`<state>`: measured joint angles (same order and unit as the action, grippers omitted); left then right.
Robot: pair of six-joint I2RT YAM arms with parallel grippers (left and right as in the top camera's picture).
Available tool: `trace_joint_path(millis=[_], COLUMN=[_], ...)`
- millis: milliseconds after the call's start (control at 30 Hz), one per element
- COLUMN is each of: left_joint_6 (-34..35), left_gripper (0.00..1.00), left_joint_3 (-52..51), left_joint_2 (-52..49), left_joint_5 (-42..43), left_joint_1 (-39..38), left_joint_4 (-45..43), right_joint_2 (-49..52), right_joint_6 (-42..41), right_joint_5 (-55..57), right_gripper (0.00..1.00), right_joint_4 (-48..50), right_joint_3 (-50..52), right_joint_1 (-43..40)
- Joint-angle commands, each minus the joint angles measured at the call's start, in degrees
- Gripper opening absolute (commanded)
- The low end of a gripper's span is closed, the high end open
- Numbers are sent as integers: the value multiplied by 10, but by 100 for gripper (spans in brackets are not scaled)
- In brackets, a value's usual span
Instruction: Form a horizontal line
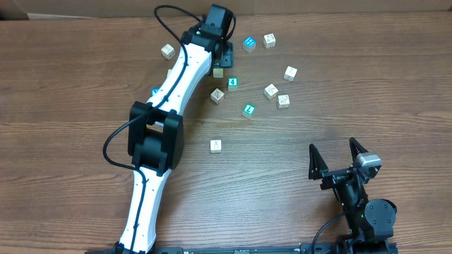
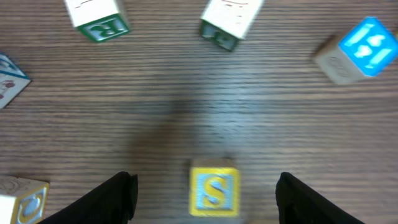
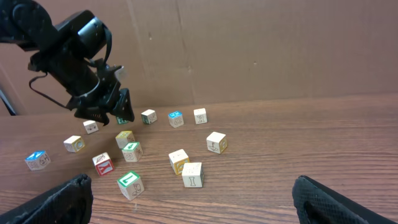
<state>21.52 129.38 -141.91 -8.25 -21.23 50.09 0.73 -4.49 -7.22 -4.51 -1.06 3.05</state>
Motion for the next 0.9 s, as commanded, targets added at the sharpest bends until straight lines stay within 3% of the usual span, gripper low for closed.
trace_joint_path(millis=[0,167,233,867], left_joint_6=[10,10,10,0], left_gripper=[66,52,52,59], left_joint_3=[-38,-64,-64,-66], left_joint_2=[-3,-3,-3,-3], left_joint_5=[-7,-7,-4,33], left_joint_1=[2,2,2,1], left_joint_4=[-27,-54,-54,-60], right_joint_2=[-6,-6,-6,-6], right_joint_6=[-1,-1,-1,-1], right_joint_5=[3,3,3,3], right_gripper=[100,100,100,100], right_joint_4=[3,3,3,3], right_joint_3=[6,6,6,6], right_joint_1=[3,3,3,3])
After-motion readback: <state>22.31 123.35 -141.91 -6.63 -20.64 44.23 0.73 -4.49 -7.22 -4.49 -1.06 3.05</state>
